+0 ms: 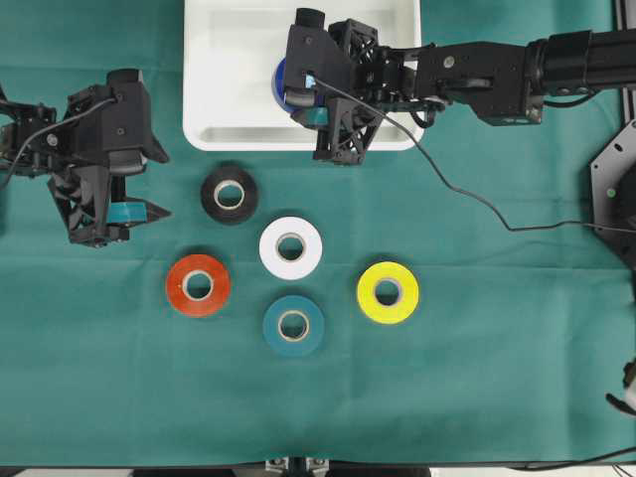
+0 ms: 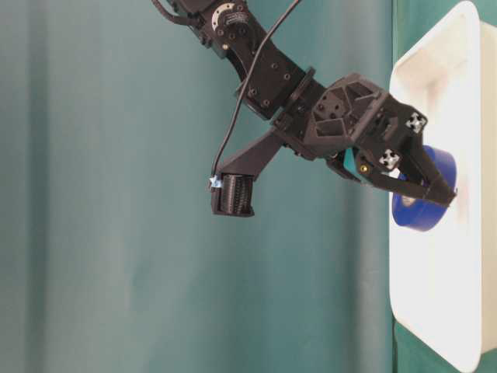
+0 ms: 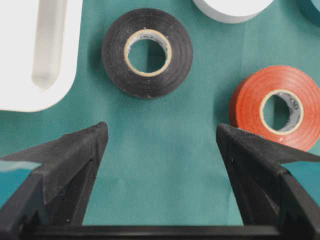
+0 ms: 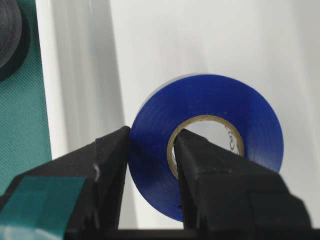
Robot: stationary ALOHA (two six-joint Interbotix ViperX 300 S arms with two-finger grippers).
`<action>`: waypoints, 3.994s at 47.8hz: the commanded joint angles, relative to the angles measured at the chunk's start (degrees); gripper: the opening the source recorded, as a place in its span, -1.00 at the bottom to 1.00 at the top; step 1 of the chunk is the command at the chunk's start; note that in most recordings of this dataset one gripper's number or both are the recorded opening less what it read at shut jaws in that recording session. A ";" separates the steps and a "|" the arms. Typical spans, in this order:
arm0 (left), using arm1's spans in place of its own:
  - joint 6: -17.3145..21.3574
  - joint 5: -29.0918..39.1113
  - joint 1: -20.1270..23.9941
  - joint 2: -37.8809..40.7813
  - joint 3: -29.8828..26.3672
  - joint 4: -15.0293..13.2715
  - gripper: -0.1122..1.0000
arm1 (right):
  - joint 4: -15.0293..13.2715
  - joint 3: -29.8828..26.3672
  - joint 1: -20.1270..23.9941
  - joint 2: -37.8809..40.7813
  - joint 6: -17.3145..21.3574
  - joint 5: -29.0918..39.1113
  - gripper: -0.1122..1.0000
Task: Put the tape alternately from left to right into the white case.
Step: 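Carry the blue roll into the white tray and release it, then withdraw the right gripper from the tray toward the yellow roll, then lower the left gripper onto the red tape roll and grip it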
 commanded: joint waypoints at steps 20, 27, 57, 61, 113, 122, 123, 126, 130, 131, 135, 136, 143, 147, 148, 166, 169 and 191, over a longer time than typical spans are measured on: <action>0.09 -0.35 -0.09 -0.35 -1.41 0.00 0.66 | -0.18 -1.32 0.09 -1.49 -0.26 0.70 0.69; 0.09 -0.35 -0.09 -0.35 -1.32 0.00 0.66 | -0.18 -1.32 0.09 -1.58 -0.26 0.70 0.66; 0.18 -0.35 -0.09 -0.35 -1.41 0.00 0.66 | -0.18 -0.88 0.62 -5.01 -0.44 0.70 0.66; 0.09 -0.26 -0.09 -0.44 -1.32 0.00 0.66 | -0.18 -0.44 1.05 -6.59 -0.44 0.53 0.65; 0.18 -0.70 0.00 -0.35 -0.97 0.00 0.66 | 0.00 8.00 13.89 -14.68 0.26 -1.93 0.65; 0.00 -0.79 -0.09 -0.35 -0.88 0.00 0.66 | -0.09 11.07 15.56 -16.26 0.26 -3.16 0.65; 0.00 -0.70 -0.09 -0.35 -0.88 0.00 0.66 | -0.09 11.25 15.73 -16.44 0.26 -3.16 0.65; 0.00 -0.79 -0.09 -0.35 -0.97 0.00 0.66 | 0.00 12.04 15.91 -16.96 0.26 -3.25 0.65; 0.00 -0.79 -0.09 -0.35 -0.97 0.00 0.66 | 0.09 12.83 16.17 -17.58 0.26 -3.25 0.65; -0.09 -0.79 -0.09 -0.35 -0.97 0.00 0.66 | 0.09 13.01 16.17 -17.67 0.26 -3.25 0.65; -0.18 -0.70 -0.09 -0.35 -0.97 0.00 0.66 | 0.09 13.80 16.35 -17.84 0.26 -4.13 0.65; -0.18 -0.70 -0.09 -0.35 -0.97 -0.09 0.66 | 0.09 13.97 16.35 -17.84 0.26 -4.48 0.65; -0.88 -0.70 -0.09 -0.35 -1.05 -0.09 0.66 | 0.09 14.41 16.35 -17.84 0.26 -6.06 0.65; -1.67 -0.70 -0.62 -0.26 -1.23 -0.09 0.66 | 0.09 14.41 16.35 -17.84 0.26 -6.24 0.65; -2.02 -0.79 -0.79 -0.26 -1.14 -0.09 0.66 | 0.09 14.41 16.44 -17.84 0.26 -6.15 0.65; -10.90 -0.79 -4.75 2.37 -1.49 -0.09 0.66 | 0.09 14.59 16.35 -17.84 0.26 -6.24 0.65; -12.39 -0.88 -5.54 3.08 -1.67 -0.09 0.66 | 0.09 14.59 16.35 -17.84 0.26 -6.24 0.65; -21.36 -4.83 -9.84 9.58 -3.87 -0.09 0.66 | 0.09 15.82 16.35 -17.84 0.26 -6.94 0.65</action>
